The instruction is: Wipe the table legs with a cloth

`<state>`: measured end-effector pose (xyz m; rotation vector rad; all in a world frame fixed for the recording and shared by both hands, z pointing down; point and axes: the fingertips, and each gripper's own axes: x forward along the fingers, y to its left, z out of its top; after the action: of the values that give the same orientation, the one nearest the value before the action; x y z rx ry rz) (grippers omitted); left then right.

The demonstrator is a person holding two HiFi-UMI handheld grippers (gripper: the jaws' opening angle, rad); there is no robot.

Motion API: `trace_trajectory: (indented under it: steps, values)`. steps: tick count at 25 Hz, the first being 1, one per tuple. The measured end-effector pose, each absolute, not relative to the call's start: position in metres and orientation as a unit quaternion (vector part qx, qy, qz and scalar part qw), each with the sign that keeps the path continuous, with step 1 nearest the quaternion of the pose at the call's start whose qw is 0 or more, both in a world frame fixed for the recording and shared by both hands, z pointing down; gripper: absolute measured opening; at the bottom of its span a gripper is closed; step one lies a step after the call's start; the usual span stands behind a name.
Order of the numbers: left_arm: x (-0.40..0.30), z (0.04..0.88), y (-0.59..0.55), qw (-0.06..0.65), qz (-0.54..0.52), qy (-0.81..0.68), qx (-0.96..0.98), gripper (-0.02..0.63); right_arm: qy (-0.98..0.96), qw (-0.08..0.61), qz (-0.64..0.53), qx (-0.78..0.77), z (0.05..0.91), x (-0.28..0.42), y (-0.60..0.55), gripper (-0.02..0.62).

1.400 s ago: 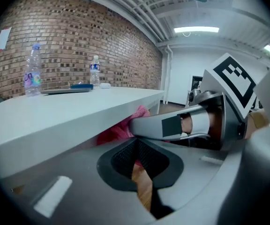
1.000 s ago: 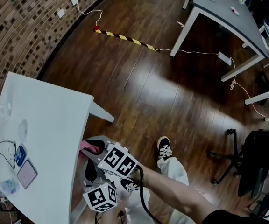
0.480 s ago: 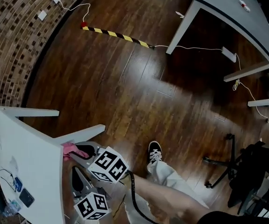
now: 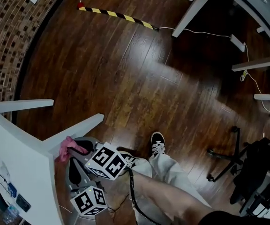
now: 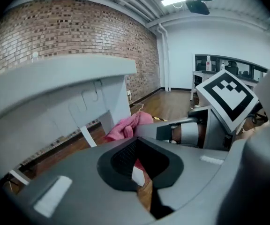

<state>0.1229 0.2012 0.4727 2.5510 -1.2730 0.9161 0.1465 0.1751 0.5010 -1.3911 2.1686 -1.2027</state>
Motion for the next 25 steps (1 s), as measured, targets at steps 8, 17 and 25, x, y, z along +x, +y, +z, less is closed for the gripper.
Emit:
trace_trajectory:
  steps: [8,17,25]
  values:
    - [0.135,0.575,0.198,0.100,0.316,-0.372,0.867,-0.005,0.719,0.129,-0.445,-0.517,0.623,0.150,0.175,0.089]
    - [0.140,0.762,0.202,0.111,0.373,-0.305,0.869,-0.005,0.675,0.098,-0.499,-0.535,0.828,0.144,0.182,0.089]
    - [0.151,0.921,0.206,0.148,0.419,-0.273,0.853,-0.005,0.615,0.090,-0.565,-0.543,1.002,0.156,0.182,0.089]
